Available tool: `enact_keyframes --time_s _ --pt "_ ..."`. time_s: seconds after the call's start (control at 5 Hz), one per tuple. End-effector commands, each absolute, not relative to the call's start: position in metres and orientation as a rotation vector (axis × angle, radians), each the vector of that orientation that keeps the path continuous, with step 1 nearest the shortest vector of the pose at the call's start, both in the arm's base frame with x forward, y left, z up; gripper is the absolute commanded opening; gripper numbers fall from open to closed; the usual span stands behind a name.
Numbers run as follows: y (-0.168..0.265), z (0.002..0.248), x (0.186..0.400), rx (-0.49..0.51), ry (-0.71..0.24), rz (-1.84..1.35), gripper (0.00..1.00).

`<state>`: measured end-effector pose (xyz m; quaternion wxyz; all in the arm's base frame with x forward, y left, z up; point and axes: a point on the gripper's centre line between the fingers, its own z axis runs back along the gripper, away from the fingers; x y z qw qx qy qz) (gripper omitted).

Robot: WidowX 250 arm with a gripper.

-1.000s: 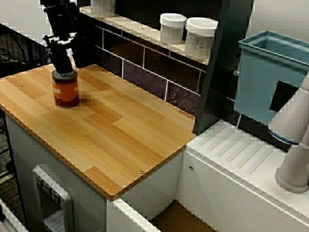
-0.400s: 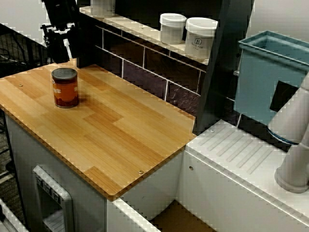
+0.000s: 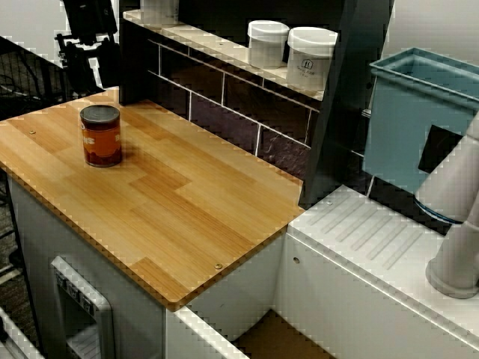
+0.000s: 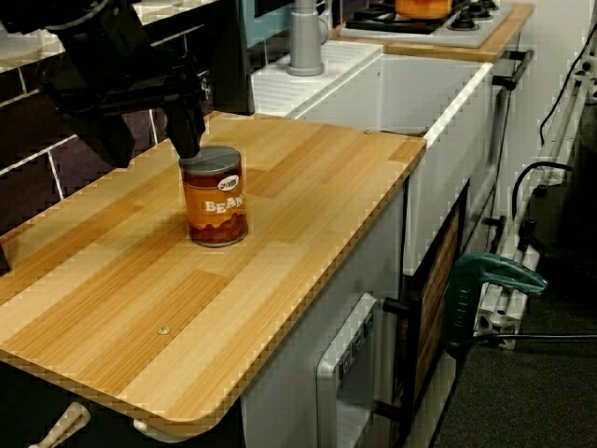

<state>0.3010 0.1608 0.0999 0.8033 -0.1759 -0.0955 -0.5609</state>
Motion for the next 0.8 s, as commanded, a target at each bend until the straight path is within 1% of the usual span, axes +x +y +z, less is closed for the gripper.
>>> enact_keyframes --time_s 0.0,0.2,0.6 --pt "0.197 0.108 0.275 -0.333 -0.184 -1.224 1.00" --pt "0.199 0.102 0.264 -0.336 -0.190 -1.236 1.00" --pt "0.188 0.080 0.250 -0.332 -0.188 -1.255 1.00"
